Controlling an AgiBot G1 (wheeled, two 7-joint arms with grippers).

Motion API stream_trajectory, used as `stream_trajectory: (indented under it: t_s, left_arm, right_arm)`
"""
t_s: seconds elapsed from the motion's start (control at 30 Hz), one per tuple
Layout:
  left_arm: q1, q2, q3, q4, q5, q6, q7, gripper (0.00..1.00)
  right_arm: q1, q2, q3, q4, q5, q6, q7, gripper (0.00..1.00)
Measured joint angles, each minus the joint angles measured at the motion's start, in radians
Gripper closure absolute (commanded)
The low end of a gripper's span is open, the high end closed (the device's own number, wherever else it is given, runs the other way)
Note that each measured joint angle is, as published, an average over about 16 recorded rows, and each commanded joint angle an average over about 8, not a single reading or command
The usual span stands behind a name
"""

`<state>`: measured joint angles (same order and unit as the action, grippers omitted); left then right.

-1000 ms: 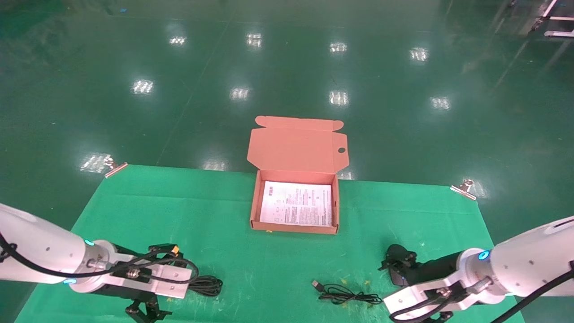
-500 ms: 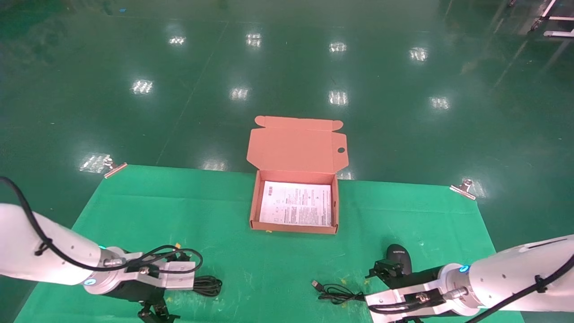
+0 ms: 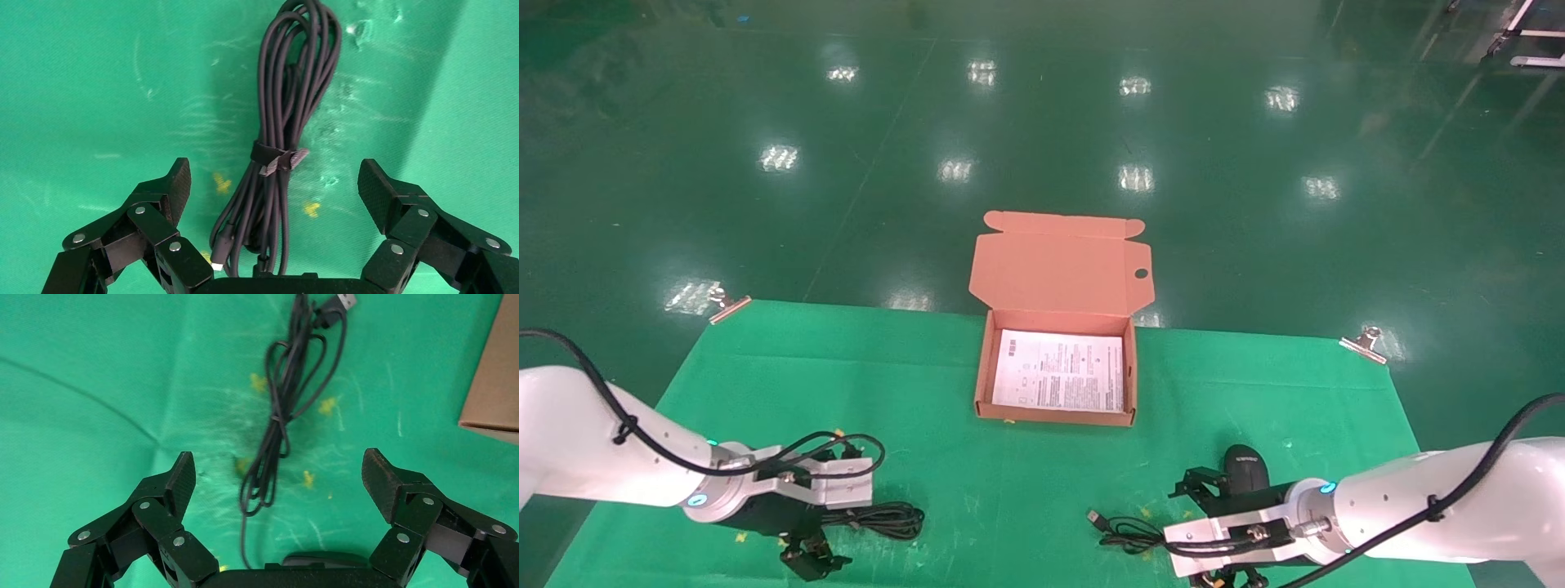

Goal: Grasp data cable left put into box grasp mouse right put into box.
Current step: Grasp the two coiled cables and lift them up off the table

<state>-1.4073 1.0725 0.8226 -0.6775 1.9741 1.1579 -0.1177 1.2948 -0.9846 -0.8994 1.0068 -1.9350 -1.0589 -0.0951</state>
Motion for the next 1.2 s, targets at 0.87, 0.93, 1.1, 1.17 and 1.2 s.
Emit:
stream_trajectory:
  t_s: [0.87, 0.93, 1.1, 1.17, 1.2]
  left_arm:
    - [-0.011, 0.009, -0.015, 0.072, -0.027, -0.018, 0.045, 1.0]
    - [-0.011, 0.009, -0.015, 0.071, -0.027, -0.018, 0.044, 1.0]
    - [-0.011, 0.009, -0.014, 0.069, -0.025, -0.018, 0.044, 1.0]
    - [-0.01, 0.008, -0.014, 0.068, -0.024, -0.018, 0.043, 1.0]
    - [-0.01, 0.008, -0.014, 0.068, -0.024, -0.018, 0.043, 1.0]
  right_arm:
    - [-0.011, -0.029, -0.005, -0.046, -0.022, 0.054, -0.029, 1.0]
    - [-0.01, -0.029, -0.005, -0.046, -0.022, 0.053, -0.029, 1.0]
    - [-0.01, -0.028, -0.005, -0.044, -0.021, 0.052, -0.028, 1.0]
    - [-0.01, -0.028, -0.005, -0.044, -0.021, 0.051, -0.028, 1.0]
    - [-0.009, -0.028, -0.005, -0.044, -0.021, 0.051, -0.028, 1.0]
